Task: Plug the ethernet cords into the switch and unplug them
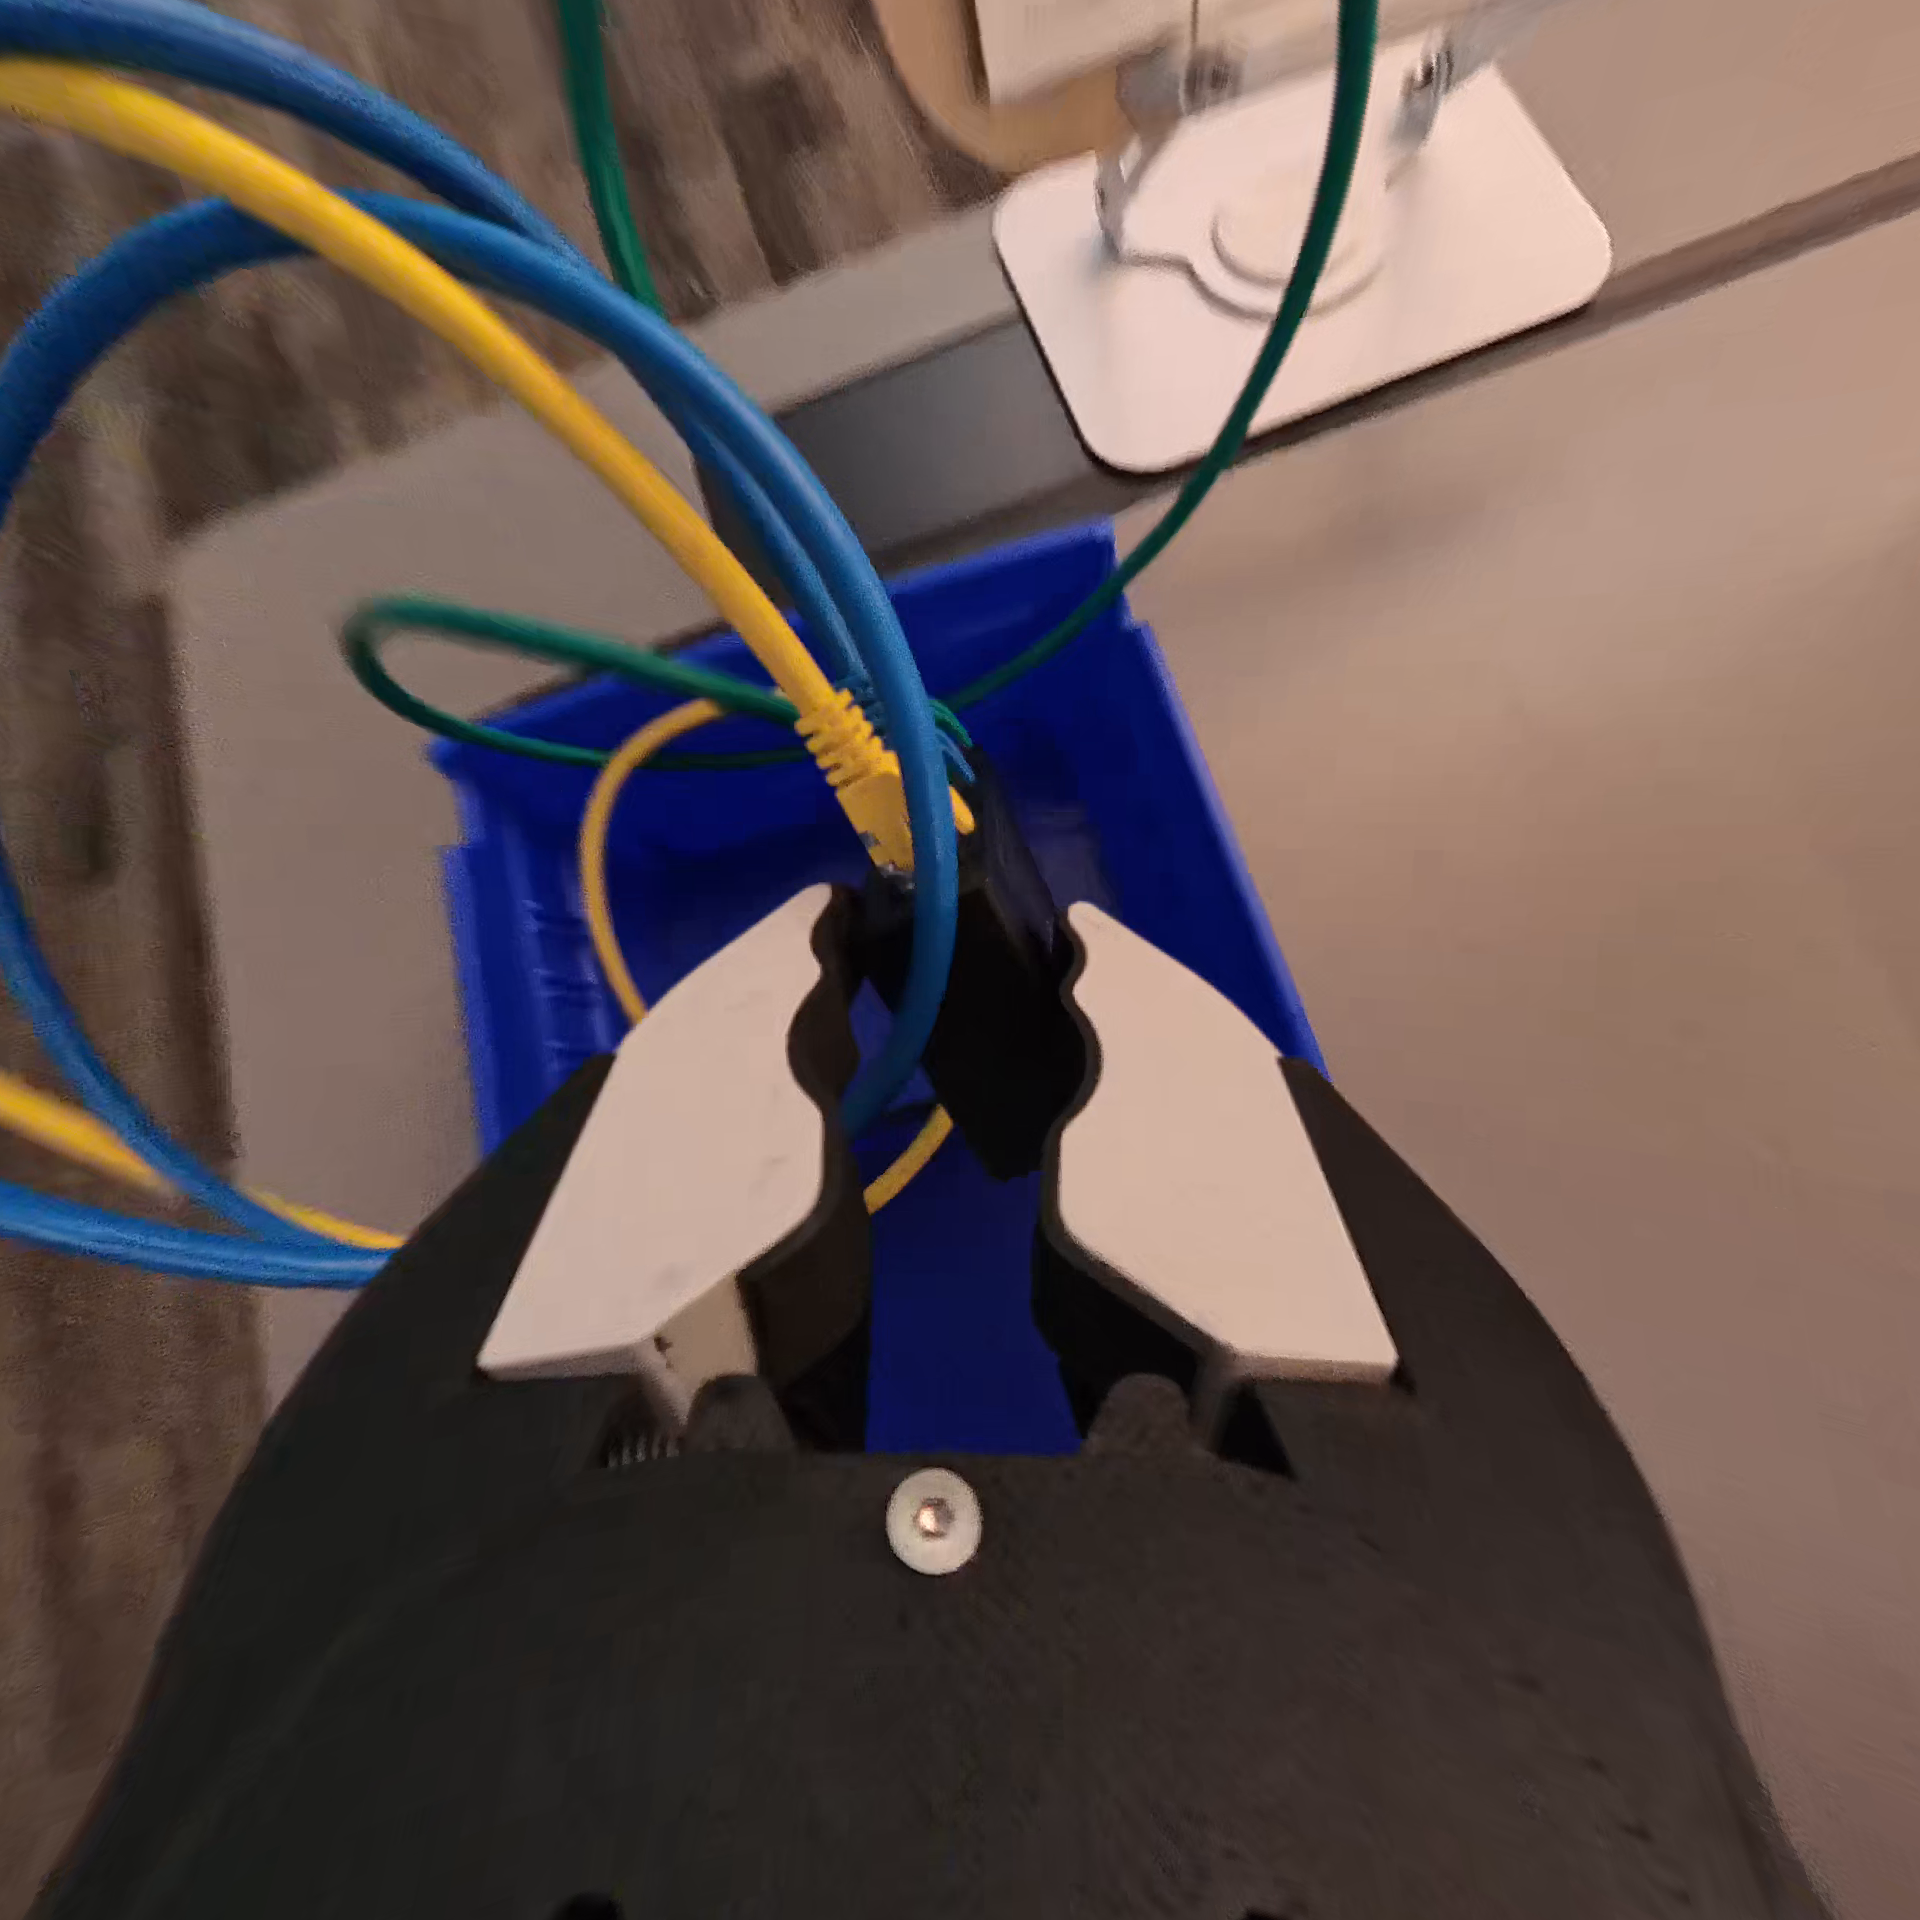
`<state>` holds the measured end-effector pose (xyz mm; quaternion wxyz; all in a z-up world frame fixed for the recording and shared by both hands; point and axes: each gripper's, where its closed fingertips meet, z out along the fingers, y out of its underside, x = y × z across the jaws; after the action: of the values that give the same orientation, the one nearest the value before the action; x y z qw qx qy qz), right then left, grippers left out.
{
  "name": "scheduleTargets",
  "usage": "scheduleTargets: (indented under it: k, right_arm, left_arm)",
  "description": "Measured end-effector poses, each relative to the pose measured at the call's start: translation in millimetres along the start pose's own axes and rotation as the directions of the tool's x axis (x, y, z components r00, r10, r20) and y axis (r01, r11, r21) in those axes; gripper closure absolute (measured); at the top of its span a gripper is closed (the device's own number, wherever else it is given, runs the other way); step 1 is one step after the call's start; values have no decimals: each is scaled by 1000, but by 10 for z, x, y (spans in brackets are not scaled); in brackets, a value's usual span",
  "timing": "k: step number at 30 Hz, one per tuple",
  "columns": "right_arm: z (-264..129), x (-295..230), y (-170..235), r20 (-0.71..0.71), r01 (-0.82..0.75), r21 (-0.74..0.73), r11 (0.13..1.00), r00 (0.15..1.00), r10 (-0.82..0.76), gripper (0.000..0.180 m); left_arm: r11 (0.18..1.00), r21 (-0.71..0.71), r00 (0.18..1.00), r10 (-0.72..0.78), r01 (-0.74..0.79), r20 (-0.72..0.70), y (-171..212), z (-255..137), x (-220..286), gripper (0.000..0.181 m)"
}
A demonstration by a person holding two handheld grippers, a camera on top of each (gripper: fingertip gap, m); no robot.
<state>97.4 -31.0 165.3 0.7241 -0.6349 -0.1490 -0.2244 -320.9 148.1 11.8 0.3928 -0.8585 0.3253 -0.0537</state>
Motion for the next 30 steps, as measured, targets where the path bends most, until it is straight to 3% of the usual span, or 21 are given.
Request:
scheduleTargets:
  k: [6, 10, 15, 19, 25, 29, 30]
  right_arm:
    - [-7, -43, -21, 2, 60, 1, 998, 998, -60, 113]
    - [-50, 62, 72, -5, 93, -48, 995, 996, -93, 116]
    - [-334, 543, 770, 26, 6, -336, 942, 1000, 2, 119]
    - [-811, 795, 1635, 61, -93, -599, 795, 985, 161, 119]
    - [-1339, 654, 2573, 83, -131, -843, 521, 926, 369, 123]
    - [-1529, 751, 3084, -77, -194, -936, 294, 927, 367, 148]
    - [-1566, 676, 3156, -103, -223, -945, 238, 897, 429, 154]
  left_arm:
    - [931, 305, 977, 167, -200, 131, -599, -733, 374, 149]
    - [822, 497, 956, 285, -277, 61, -889, -1116, 1044, 149]
    - [706, 602, 891, 453, -374, 23, -977, -1329, 1797, 152]
    - [671, 646, 835, 542, -364, -93, -939, -1324, 2295, 153]
    - [717, 615, 756, 590, -328, -285, -813, -1111, 2676, 154]
    - [768, 575, 714, 568, -282, -409, -752, -953, 2698, 154]
    - [777, 568, 706, 561, -270, -433, -745, -919, 2686, 153]
